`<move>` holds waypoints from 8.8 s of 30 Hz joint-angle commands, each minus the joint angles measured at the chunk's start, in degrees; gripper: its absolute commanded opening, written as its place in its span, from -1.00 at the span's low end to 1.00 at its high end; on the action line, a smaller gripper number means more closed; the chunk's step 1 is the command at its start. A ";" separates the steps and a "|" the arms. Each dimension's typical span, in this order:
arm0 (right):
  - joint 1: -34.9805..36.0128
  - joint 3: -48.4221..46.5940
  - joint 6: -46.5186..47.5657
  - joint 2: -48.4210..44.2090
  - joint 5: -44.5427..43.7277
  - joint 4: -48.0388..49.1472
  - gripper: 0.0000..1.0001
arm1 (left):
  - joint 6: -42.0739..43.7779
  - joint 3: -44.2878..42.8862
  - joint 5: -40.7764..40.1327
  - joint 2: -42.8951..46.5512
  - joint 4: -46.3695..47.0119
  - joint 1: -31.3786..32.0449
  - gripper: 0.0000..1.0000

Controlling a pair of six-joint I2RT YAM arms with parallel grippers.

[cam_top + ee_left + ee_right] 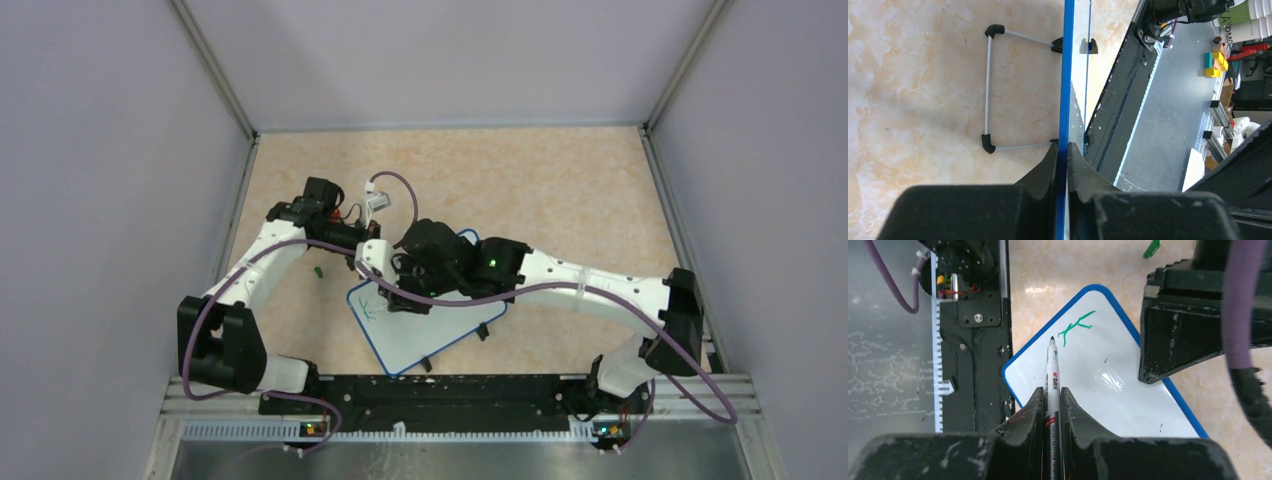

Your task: Write a sentence on the whiteboard

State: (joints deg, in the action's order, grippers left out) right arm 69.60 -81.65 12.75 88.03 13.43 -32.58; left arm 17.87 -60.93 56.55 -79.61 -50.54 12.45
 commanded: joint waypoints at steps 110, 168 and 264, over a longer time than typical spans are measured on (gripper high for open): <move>-0.89 0.97 4.91 -0.51 -7.00 5.62 -1.00 | -0.55 1.16 -3.52 -0.65 0.32 1.26 -1.00; -0.96 4.61 5.66 1.32 -10.55 7.72 -1.00 | -0.72 1.16 -3.91 -0.32 0.42 1.44 -1.00; -2.10 10.87 4.43 -3.92 -2.95 5.34 -1.00 | -0.91 1.25 -4.39 -0.98 0.54 1.52 -1.00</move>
State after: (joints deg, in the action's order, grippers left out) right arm 66.96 -70.50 16.51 86.19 9.30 -27.14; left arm 17.41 -60.93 55.68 -79.66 -50.00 12.86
